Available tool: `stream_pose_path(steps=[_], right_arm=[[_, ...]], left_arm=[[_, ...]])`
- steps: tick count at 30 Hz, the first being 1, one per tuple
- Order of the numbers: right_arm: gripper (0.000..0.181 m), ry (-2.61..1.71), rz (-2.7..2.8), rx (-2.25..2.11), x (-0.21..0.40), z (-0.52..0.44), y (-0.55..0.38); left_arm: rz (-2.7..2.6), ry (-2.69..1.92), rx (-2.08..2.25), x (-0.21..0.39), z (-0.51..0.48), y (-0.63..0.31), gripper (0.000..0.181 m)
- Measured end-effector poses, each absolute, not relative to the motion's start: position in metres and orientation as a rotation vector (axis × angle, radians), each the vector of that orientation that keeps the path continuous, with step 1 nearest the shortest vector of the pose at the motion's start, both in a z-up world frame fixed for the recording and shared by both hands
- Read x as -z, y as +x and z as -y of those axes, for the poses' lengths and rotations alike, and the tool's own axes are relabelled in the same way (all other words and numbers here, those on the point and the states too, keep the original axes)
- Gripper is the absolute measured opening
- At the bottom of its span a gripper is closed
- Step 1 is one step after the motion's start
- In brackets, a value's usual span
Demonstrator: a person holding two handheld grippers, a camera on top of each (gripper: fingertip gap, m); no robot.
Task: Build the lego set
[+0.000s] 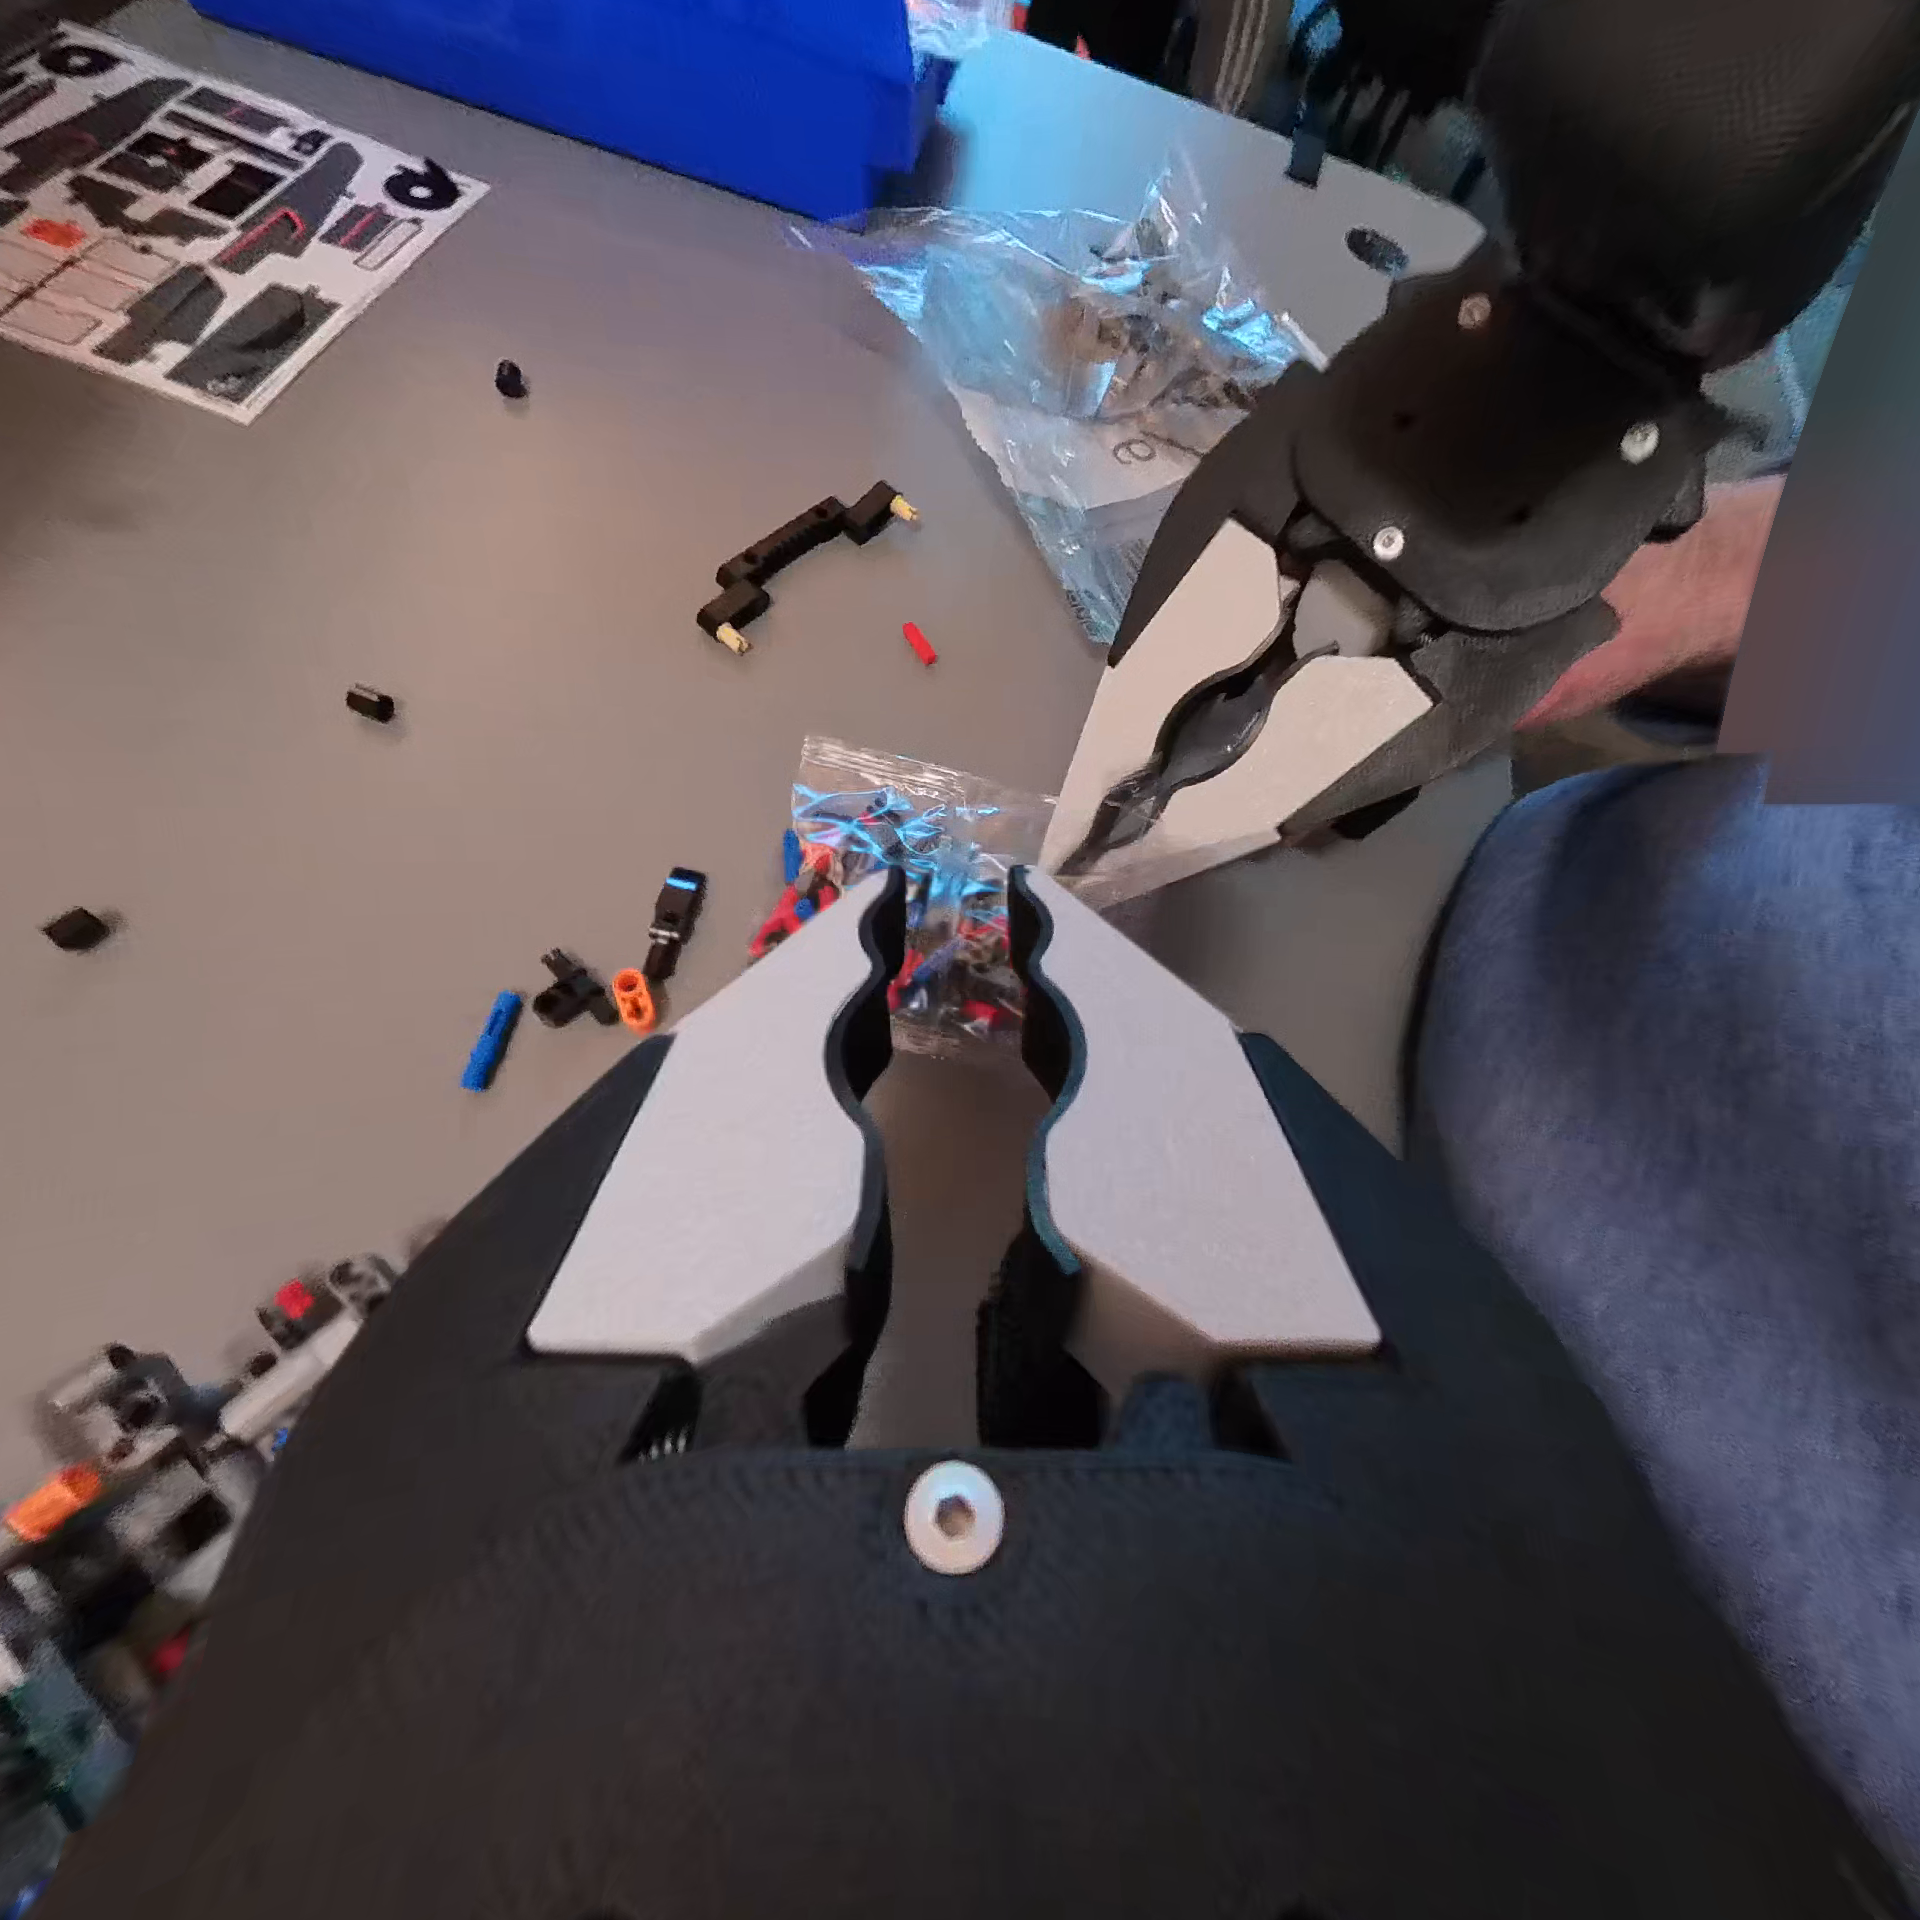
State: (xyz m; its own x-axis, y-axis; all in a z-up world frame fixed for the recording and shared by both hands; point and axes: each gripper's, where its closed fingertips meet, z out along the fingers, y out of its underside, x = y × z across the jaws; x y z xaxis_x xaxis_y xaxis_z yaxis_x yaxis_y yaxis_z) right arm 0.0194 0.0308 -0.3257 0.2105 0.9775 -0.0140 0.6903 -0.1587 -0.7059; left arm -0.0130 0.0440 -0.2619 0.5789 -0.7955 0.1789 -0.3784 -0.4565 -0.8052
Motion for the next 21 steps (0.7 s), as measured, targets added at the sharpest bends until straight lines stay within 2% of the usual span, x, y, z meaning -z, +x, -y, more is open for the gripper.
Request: stream_pose_path(steps=[1, 10, 16, 21], right_arm=[[0.000, -1.922, 1.537, -0.668, 0.325, -0.030, 0.020], [0.005, -1.952, 1.467, -0.727, 0.318, -0.034, 0.026], [0.009, -2.044, 1.407, -0.821, 0.313, -0.030, 0.032], [0.007, -2.084, 1.389, -0.826, 0.316, -0.026, 0.033]], left_arm=[[-0.982, -2.067, 0.682, 0.265, -0.046, -0.012, 0.017], [-1.204, -2.160, 0.478, 0.319, -0.054, -0.010, 0.011], [-1.155, -2.165, 0.465, 0.324, -0.054, -0.007, 0.000], [-1.166, -2.160, 0.468, 0.325, -0.052, -0.003, 0.000]])
